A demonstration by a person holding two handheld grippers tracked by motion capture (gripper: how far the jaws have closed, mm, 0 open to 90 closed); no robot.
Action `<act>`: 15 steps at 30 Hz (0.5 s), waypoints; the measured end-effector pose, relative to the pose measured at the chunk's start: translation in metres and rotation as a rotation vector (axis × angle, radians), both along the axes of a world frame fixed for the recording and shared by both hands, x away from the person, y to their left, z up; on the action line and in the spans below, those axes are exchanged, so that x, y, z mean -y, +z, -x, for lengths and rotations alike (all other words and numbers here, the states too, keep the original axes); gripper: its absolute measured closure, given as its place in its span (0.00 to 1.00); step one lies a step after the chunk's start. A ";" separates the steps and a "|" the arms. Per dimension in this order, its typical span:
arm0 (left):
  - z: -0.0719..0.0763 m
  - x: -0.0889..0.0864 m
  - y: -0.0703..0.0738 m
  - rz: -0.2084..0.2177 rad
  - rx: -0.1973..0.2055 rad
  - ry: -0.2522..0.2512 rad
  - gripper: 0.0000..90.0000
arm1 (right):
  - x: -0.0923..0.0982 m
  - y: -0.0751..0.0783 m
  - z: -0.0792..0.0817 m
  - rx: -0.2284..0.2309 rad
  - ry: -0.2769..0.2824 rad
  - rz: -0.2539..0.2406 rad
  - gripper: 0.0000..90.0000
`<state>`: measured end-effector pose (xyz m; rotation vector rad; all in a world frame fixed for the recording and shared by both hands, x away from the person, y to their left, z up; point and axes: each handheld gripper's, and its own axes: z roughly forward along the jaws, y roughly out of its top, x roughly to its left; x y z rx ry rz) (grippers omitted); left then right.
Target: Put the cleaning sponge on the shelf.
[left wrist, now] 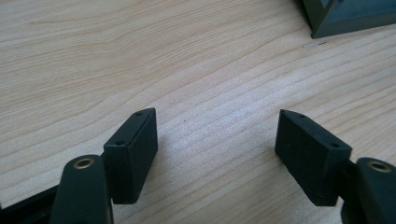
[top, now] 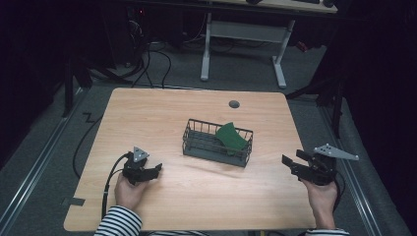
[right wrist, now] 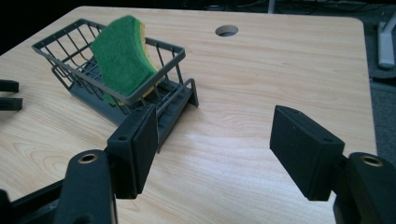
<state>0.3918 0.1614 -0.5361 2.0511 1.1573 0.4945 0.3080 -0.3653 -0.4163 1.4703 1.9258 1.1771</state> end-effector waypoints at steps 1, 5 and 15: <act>0.000 0.000 0.000 0.000 0.000 0.000 0.34 | 0.000 -0.002 0.000 -0.001 -0.002 -0.004 0.37; 0.000 0.000 0.000 -0.001 0.001 -0.002 0.34 | -0.001 -0.017 -0.001 -0.008 -0.012 -0.021 0.37; 0.000 0.000 0.000 -0.001 0.002 -0.002 0.34 | -0.014 -0.049 -0.011 -0.059 0.000 -0.024 0.37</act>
